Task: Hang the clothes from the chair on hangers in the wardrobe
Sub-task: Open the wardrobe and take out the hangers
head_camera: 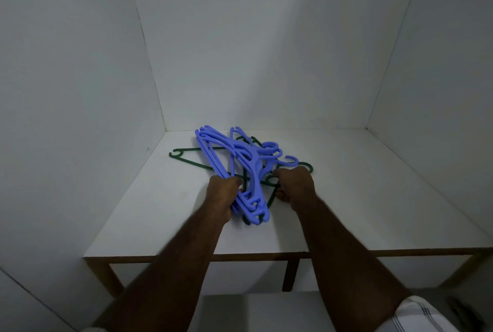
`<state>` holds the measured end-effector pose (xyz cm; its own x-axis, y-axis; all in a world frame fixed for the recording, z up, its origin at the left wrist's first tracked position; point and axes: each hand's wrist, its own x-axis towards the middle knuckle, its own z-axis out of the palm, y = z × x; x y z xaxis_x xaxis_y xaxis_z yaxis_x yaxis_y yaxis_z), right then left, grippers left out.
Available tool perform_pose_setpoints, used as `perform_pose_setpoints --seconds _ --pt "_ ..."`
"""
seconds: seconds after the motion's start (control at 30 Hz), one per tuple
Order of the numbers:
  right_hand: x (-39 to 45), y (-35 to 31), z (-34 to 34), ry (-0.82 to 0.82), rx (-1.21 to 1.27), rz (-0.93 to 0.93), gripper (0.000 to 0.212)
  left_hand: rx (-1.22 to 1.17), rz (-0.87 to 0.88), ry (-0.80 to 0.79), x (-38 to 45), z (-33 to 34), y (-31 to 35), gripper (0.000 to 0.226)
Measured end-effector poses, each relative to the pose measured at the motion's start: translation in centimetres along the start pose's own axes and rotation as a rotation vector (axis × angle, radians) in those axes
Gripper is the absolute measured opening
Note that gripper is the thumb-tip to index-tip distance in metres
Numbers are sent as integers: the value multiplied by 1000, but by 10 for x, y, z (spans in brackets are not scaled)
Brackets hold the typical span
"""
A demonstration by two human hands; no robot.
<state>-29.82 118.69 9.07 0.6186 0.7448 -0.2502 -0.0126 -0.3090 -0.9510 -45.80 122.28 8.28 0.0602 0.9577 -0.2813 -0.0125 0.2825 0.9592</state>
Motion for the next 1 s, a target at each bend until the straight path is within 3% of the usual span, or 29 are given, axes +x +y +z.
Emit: perform_pose_setpoints --seconds 0.13,0.2,0.37,0.5,0.6,0.9,1.0 --pt "7 -8 1 13 145 150 19 15 -28 -17 1 5 7 7" --pt "9 -14 1 -23 168 195 21 -10 -42 -35 3 6 9 9" --pt "8 -24 10 -81 145 166 11 -106 -76 -46 6 6 10 10" --pt "10 -25 13 -53 187 165 29 -104 -90 -42 6 3 8 7" --pt "11 -27 10 -91 253 216 27 -179 -123 -75 6 0 6 5" --pt "10 -12 27 -223 553 323 34 -655 -276 -245 10 -19 7 49" --pt "8 -12 35 -222 654 318 25 -708 -293 -220 13 -23 9 36"
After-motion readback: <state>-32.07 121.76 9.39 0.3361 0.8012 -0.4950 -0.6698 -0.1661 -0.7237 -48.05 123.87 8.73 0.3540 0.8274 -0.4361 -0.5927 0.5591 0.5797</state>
